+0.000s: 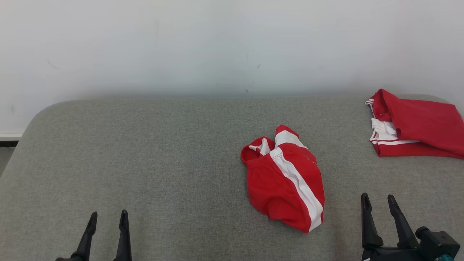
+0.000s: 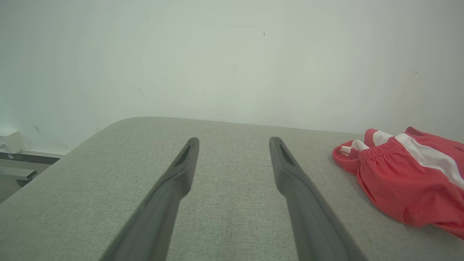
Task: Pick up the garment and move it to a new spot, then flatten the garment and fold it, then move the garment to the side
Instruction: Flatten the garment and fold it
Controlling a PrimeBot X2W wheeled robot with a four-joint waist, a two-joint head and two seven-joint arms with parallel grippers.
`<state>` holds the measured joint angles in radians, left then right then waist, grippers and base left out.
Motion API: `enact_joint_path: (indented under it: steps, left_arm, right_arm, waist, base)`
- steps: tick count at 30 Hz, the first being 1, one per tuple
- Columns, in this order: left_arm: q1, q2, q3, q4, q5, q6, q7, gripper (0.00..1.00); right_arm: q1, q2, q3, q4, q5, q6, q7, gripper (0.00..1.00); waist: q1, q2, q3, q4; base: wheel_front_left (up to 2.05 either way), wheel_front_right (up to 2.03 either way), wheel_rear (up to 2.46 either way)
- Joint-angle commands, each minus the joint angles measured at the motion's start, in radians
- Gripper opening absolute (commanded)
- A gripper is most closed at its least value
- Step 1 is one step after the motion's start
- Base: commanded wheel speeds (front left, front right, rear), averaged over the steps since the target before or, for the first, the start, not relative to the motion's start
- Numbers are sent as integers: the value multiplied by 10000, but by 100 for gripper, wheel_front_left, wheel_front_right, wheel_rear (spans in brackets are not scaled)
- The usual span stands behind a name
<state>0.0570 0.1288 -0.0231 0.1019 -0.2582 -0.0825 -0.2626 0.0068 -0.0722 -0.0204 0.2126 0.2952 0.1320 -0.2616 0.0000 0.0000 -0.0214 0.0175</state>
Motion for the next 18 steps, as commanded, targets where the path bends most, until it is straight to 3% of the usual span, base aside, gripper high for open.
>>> enact_joint_path:
  steps: [1,18]
  left_arm:
    - [109,-72,96,20,79,-65,-29,100]
    - [94,-333,439,226,496,-401,-30,100]
  right_arm:
    - [102,-49,13,15,25,-30,-45,100]
    - [112,-18,46,74,33,-30,-46,100]
  waist:
    - [0,0,-5,4]
    - [0,0,-17,6]
  base:
    - [0,0,0]
    - [0,0,0]
